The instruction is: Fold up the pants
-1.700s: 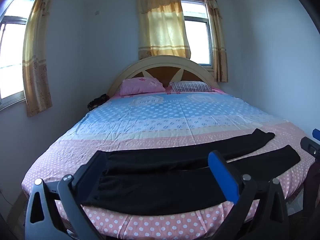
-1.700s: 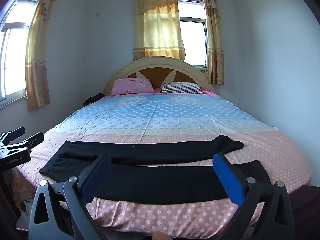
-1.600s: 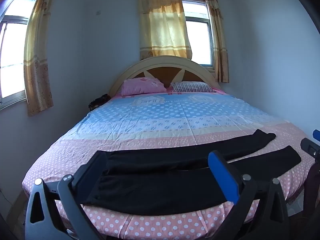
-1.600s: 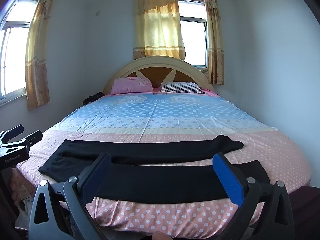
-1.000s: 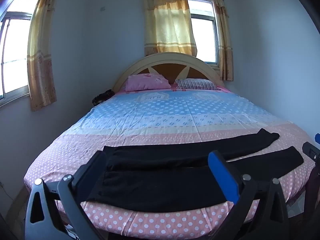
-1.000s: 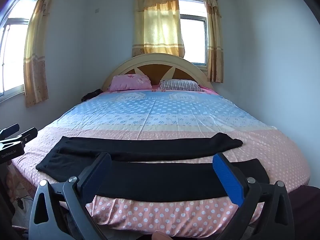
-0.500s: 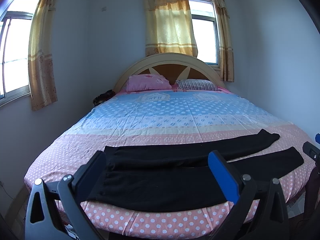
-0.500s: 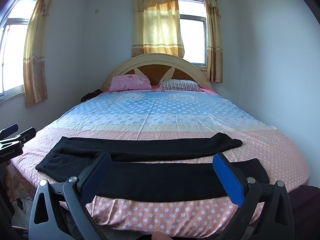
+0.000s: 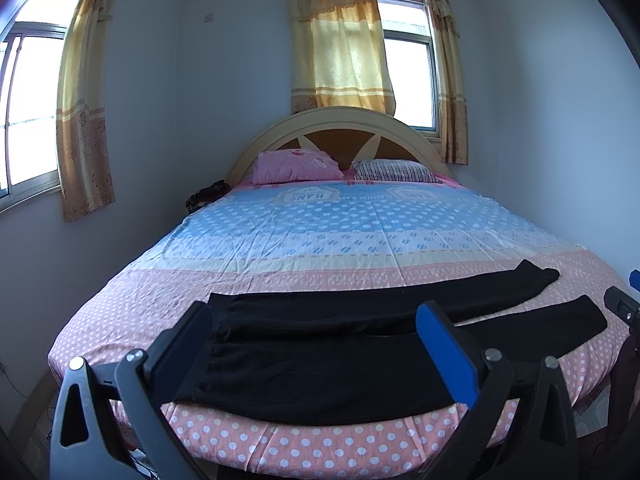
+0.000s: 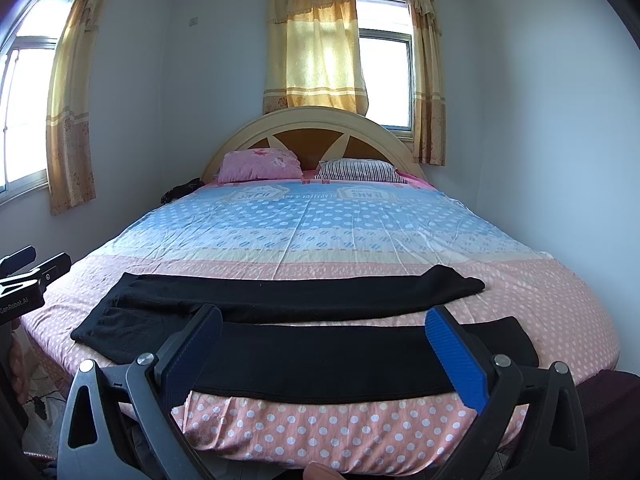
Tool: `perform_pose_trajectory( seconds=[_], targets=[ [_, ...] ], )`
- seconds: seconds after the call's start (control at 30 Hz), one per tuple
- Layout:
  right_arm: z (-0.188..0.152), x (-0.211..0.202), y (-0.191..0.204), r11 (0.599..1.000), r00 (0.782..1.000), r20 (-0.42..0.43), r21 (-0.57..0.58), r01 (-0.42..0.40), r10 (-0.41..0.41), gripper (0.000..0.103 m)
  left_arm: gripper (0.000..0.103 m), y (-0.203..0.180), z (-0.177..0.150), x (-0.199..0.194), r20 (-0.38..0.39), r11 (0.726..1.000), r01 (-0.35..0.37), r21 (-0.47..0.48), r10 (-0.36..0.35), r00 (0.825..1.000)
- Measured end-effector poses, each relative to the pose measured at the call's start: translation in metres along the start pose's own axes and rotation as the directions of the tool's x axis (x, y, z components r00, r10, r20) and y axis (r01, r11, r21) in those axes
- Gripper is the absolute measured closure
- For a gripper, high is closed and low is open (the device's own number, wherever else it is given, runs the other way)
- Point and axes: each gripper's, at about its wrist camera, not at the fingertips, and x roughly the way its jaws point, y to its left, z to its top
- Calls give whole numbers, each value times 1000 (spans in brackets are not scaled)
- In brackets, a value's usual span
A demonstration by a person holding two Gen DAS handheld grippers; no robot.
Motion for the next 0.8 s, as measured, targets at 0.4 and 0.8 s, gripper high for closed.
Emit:
perform_pose_trajectory(
  seconds=[0.4,0.8],
  targets=[
    [0,0,-1,1000,1000,-4,-2,-3,3,1,0,-2,-1,-1,0,1000,-1,0,1,1000],
    [-1,4,-1,1000,1000,-12,-8,0,0,1,0,-3,-6,1,-7,1000,-3,-1,3,1000]
  ],
)
